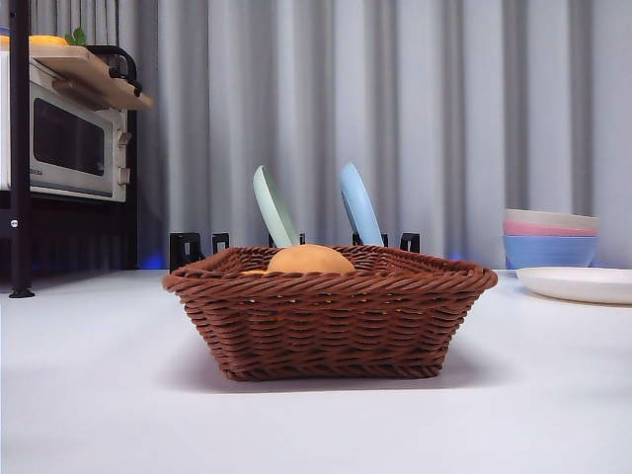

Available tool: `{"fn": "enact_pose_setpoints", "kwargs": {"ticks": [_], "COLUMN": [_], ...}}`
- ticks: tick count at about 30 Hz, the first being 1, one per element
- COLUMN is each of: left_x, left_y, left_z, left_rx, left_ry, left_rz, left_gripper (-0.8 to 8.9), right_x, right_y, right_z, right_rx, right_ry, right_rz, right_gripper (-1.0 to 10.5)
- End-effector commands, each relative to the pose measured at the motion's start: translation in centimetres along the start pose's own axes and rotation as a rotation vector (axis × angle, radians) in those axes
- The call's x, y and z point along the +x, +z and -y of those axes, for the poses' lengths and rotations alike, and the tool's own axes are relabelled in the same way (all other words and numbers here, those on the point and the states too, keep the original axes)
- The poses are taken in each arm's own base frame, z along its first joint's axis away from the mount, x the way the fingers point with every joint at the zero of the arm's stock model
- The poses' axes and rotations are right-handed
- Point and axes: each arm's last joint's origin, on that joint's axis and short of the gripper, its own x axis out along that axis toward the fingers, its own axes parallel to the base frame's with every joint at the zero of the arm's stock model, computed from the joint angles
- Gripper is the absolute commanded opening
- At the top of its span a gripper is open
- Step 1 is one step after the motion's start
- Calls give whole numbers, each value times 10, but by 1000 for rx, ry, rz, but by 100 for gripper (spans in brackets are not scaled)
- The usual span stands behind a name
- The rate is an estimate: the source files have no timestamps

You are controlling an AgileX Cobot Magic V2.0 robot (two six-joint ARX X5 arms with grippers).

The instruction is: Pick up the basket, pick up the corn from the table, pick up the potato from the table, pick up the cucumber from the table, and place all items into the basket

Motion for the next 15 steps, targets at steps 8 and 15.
{"fn": "enact_pose_setpoints", "kwargs": {"ticks": [8, 15], "left_x": [3, 3], "left_y": [-3, -3], "left_z": [1, 1], "left_rx": [-57, -57], "left_ry": [4, 2], "left_rz": [-36, -36], "left_gripper": [-3, -3], "right_x": [0, 0], "right_y": [0, 0], "right_z": [0, 0], "right_rx": [217, 217], "right_ry": [2, 2], "right_rz": [15, 14], "right_gripper": [1, 1]}}
